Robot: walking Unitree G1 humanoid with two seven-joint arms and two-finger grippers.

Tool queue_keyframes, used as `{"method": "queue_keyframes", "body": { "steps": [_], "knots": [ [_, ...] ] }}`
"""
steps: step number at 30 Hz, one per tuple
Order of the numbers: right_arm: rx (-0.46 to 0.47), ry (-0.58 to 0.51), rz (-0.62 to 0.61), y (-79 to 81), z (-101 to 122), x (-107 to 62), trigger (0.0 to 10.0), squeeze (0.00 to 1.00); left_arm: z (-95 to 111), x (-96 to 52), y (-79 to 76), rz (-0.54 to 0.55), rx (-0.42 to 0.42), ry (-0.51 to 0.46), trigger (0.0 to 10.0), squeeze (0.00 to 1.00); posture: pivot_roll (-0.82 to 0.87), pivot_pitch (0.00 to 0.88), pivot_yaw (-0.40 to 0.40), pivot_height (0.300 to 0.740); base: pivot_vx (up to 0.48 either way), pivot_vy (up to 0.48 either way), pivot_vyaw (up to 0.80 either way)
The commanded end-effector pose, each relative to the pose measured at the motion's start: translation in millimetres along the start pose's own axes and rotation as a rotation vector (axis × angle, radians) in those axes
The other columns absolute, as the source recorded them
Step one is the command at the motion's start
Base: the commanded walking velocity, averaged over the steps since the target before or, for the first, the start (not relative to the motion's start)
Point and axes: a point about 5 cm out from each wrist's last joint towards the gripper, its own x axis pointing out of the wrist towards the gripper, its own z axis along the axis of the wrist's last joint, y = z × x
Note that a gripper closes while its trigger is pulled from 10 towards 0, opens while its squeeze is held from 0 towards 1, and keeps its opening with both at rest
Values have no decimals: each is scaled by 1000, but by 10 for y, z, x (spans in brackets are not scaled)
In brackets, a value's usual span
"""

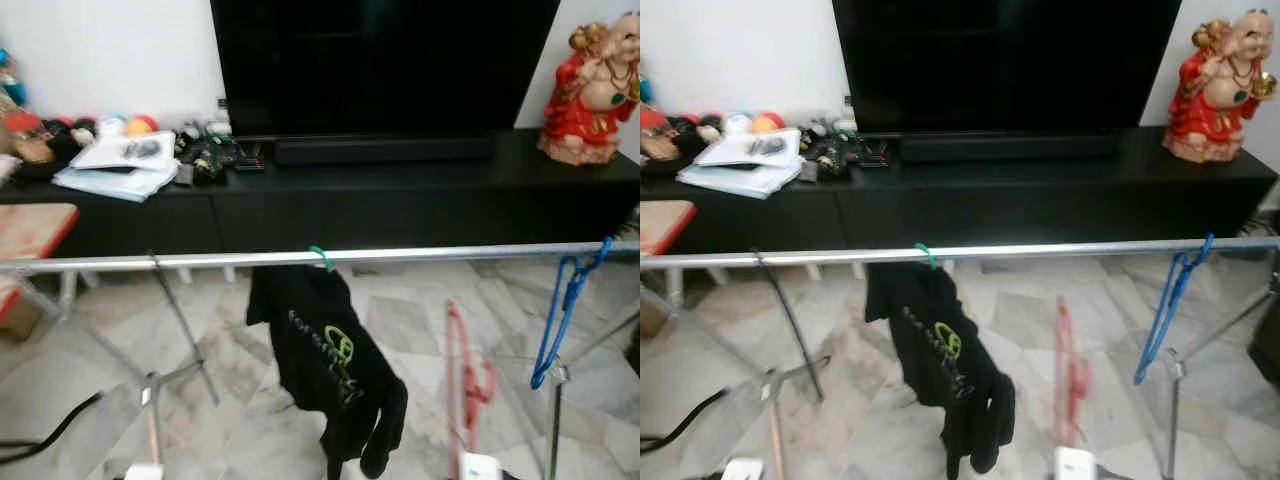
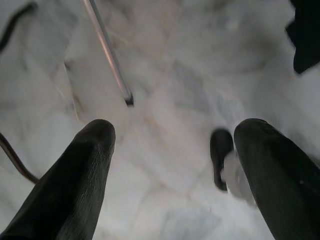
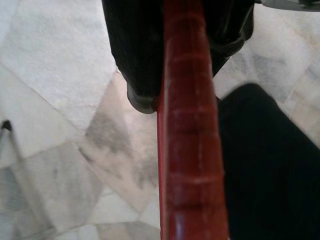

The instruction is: Hang hanger

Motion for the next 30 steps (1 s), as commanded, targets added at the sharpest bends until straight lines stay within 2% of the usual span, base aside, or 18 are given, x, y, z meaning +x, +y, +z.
{"method": "queue_keyframes", "body": {
  "steps": [1,7,11,12,13,17,27,30],
  "knots": [
    [9,-12,-41,-120,20,-3,10000,0,-78,-17,-19,-11,4,28,10000,0,13,44,49,740,0,0,0],
    [92,-69,-113,-214,190,38,10000,0,-93,-20,-36,-17,9,30,10000,0,10,47,51,740,0,0,0],
    [163,-134,-131,-246,386,80,10000,0,-95,-21,-31,-15,6,30,10000,0,16,45,51,740,0,0,0],
    [155,-167,-122,-236,496,101,10000,0,-96,-22,-25,-13,5,31,10000,0,14,46,53,740,0,0,0],
    [155,-167,-122,-236,496,101,10000,0,-96,-22,-25,-13,5,31,10000,0,14,46,53,740,0,0,0],
    [170,-224,-91,-199,775,157,10000,0,-104,-25,-17,-11,5,34,10000,0,16,45,52,740,0,0,0],
    [146,-158,-52,-189,981,224,10000,0,-130,-34,-18,-16,2,41,10000,0,22,48,52,740,0,0,0],
    [152,-183,-43,-206,1083,230,10000,0,-133,-35,-16,-15,1,42,10000,0,22,48,52,740,0,0,0]
  ]
}}
